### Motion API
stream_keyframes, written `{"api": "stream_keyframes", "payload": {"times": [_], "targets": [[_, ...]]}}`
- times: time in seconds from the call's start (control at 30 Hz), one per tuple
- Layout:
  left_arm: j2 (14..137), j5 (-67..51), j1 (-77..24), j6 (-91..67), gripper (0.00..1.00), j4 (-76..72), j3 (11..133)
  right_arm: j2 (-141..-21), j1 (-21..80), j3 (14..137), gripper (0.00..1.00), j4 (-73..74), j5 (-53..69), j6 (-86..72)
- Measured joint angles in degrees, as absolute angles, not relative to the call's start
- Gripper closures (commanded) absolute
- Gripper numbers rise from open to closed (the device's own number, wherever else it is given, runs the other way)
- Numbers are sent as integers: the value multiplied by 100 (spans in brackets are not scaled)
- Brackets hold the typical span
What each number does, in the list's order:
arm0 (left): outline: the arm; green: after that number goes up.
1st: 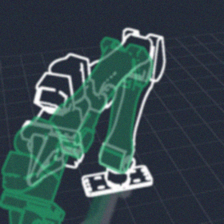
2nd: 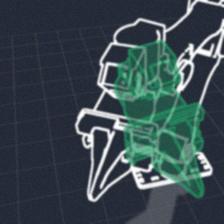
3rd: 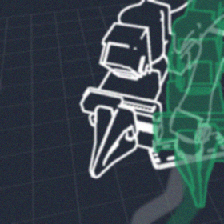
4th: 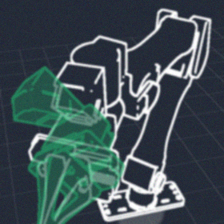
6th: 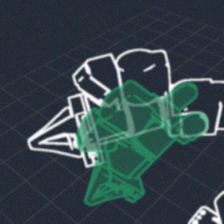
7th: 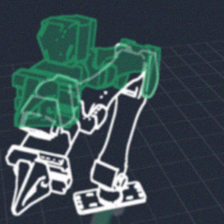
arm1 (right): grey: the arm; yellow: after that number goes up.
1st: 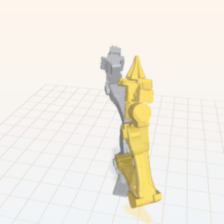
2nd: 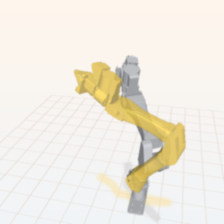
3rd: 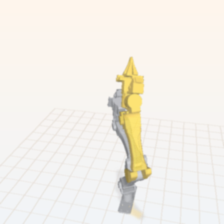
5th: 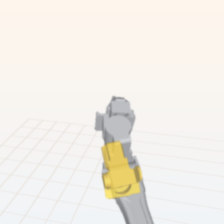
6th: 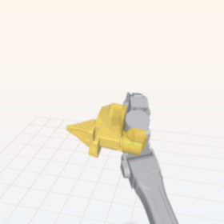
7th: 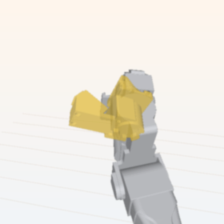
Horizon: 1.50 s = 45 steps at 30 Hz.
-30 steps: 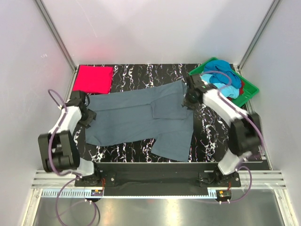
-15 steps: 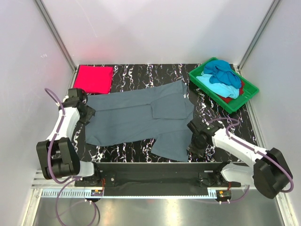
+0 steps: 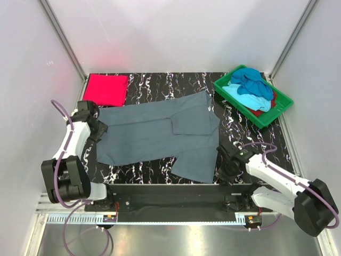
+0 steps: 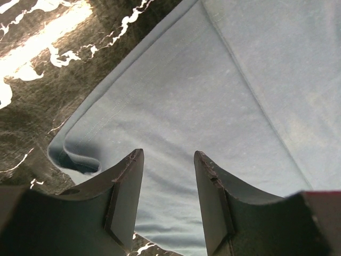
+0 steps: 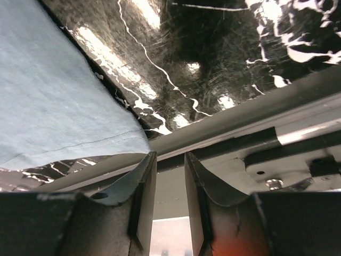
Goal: Fold and stack the t-shirts
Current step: Fold the tshirt
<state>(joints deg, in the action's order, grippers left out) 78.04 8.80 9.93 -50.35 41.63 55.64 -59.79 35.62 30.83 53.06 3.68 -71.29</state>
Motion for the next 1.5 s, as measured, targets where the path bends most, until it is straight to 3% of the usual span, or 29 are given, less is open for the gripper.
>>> {"api": "stream_keyframes", "payload": {"times": [0.77,0.9,0.93,1.13,1.17,1.2,1.5], "targets": [[7804,906,1223,-5041,53,4303,5470,-6473,3704,2867,71,4237,423,-7354],[7804,897,1278,-5063,53,4309,5470,-6473,3752,2805,86,4152,421,-7413],[7804,893,1288,-5072,53,4316,5470,-6473,3754,2803,100,4141,421,-7424],[7752,814,1402,-5273,52,4523,5470,-6453,3782,2818,100,4060,390,-7419],[7710,784,1452,-5345,43,4609,5470,-6425,3782,2858,100,4091,362,-7384],[7671,755,1505,-5389,40,4692,5470,-6377,3785,2912,100,4117,329,-7345],[7509,-259,2399,-5929,44,5192,4971,-6031,3789,3894,100,3916,-36,-6759]]}}
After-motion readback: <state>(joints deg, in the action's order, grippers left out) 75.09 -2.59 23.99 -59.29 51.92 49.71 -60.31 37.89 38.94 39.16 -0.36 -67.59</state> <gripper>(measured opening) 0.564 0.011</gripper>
